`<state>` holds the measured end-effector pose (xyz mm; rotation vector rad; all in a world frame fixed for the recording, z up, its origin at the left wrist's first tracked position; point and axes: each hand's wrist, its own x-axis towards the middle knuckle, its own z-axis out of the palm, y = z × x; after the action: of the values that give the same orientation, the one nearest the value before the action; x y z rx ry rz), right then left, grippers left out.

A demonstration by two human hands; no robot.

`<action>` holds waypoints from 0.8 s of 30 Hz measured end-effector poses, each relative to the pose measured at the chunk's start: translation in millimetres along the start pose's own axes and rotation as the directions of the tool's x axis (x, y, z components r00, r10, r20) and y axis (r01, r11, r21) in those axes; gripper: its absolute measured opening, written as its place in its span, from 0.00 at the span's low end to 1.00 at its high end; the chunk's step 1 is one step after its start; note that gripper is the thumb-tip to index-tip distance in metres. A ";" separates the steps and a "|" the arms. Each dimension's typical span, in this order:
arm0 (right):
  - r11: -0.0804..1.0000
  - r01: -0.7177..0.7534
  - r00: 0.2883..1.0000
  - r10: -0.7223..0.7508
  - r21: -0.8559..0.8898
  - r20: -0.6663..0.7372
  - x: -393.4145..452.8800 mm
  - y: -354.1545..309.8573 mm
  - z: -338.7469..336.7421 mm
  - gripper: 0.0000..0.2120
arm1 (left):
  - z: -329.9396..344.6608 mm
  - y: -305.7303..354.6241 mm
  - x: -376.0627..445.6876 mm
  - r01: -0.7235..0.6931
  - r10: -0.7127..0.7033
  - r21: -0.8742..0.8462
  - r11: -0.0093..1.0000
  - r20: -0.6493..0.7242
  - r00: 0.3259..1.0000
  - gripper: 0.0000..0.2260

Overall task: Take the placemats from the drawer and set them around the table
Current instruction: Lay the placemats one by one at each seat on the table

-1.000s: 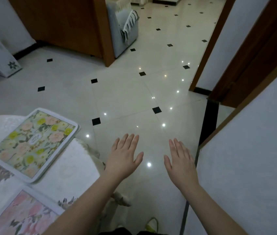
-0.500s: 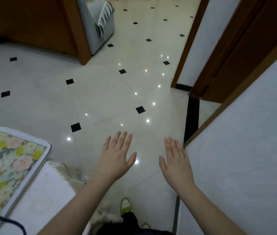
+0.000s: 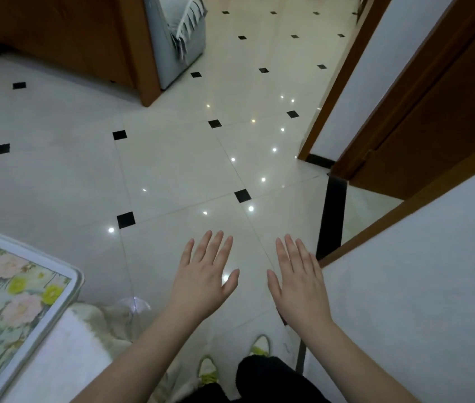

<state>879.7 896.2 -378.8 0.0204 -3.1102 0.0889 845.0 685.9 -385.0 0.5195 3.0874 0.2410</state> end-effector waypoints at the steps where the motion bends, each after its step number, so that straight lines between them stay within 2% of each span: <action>1: 1.000 0.017 1.000 -0.017 0.004 -0.001 9.0 1.8 0.2 0.30 | 0.6 -3.9 4.5 0.022 -0.022 -0.004 1.000 -0.001 1.000 0.29; 7: 0.989 0.132 0.991 -0.133 0.072 0.010 69.8 18.2 3.3 0.30 | -5.0 -38.3 43.0 0.190 -0.189 0.033 0.981 -0.022 0.982 0.30; 13: 0.951 0.264 0.962 -0.272 0.158 0.032 138.8 29.3 11.1 0.30 | -13.7 -64.5 76.0 0.425 -0.425 -0.016 0.905 -0.010 0.905 0.36; 18: 0.904 0.383 0.919 -0.393 0.190 0.022 186.1 17.7 11.0 0.30 | -27.3 -70.3 81.4 0.522 -0.522 -0.012 0.853 -0.019 0.853 0.36; 24: 0.853 0.476 0.873 -0.487 0.214 0.002 232.0 -28.4 9.5 0.29 | -41.2 -86.4 77.7 0.610 -0.608 0.025 0.792 -0.057 0.792 0.32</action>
<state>647.9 864.4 -379.6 0.8168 -3.0218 0.4016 742.4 624.4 -355.5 -0.5077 3.0963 0.1740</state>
